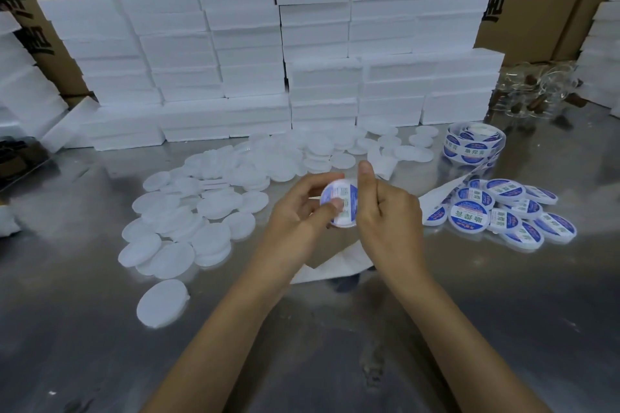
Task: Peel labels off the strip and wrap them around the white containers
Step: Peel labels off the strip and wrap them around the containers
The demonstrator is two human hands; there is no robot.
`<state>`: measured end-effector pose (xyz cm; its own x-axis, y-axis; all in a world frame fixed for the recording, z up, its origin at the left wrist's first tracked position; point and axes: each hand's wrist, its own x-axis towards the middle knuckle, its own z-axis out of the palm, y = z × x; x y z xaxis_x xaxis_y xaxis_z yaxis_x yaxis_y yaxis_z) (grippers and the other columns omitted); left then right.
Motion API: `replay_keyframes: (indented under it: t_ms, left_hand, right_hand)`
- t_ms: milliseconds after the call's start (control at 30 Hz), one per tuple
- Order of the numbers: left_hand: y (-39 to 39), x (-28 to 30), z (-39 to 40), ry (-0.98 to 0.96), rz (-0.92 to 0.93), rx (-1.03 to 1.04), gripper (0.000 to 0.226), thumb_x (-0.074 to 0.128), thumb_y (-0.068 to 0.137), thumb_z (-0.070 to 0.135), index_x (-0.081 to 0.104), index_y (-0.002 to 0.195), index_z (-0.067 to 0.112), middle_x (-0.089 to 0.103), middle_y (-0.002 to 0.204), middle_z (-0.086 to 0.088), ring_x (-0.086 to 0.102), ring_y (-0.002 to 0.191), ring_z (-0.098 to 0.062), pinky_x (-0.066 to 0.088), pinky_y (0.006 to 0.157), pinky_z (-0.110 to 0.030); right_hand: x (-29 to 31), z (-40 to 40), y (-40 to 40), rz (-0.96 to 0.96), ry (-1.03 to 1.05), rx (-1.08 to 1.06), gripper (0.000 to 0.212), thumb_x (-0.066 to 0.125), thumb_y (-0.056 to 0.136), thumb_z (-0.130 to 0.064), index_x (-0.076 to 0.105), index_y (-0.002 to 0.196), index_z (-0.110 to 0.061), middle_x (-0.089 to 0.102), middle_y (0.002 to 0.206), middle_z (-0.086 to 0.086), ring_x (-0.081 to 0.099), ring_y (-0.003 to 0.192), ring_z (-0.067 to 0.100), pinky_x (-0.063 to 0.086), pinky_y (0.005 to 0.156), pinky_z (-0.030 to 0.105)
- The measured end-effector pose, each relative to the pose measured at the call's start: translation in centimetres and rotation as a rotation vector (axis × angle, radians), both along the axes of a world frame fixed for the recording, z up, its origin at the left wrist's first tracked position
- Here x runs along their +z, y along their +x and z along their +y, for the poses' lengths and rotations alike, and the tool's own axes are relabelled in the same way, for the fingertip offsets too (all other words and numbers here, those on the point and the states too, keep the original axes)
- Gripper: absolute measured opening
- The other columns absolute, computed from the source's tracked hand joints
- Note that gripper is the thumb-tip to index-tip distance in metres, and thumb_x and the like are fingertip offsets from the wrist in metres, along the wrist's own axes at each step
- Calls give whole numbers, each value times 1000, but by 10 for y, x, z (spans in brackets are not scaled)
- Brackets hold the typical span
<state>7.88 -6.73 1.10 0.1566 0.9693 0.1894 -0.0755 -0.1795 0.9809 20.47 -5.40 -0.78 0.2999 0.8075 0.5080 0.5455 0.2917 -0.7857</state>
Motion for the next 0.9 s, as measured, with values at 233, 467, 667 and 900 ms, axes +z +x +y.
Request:
replay_keyframes:
  t_ms: [233, 467, 667, 900]
  left_hand:
    - [-11, 2, 1, -4, -156, 176, 25, 78, 82, 1, 63, 103, 4, 77, 88, -15, 76, 77, -32, 62, 68, -31]
    - [-11, 2, 1, -14, -196, 192, 24, 75, 88, 16, 54, 86, 5, 77, 80, -14, 76, 67, -28, 59, 57, -23]
    - [-11, 2, 0, -12, 8, -22, 46, 71, 89, 0, 64, 128, 23, 78, 101, -7, 74, 95, -23, 60, 83, -28]
    - [-9, -3, 1, 77, 215, 122, 67, 67, 92, 2, 47, 142, 42, 69, 119, 14, 70, 98, -1, 50, 79, -8]
  right_hand:
    - [-4, -6, 0, -38, -124, 147, 60, 42, 87, -73, 37, 57, -22, 46, 49, -14, 41, 51, 10, 30, 54, 30]
    - [-2, -7, 1, -89, -92, 155, 53, 32, 104, -43, 57, 68, -13, 53, 53, -6, 52, 60, 15, 37, 59, 34]
    - [-4, -7, 7, 28, -174, 204, 47, 33, 104, -44, 55, 68, -25, 54, 56, -11, 51, 61, 7, 39, 61, 24]
    - [-2, 7, 28, 808, -386, 140, 51, 40, 103, -50, 54, 68, -14, 46, 52, -5, 35, 39, 8, 28, 40, 21]
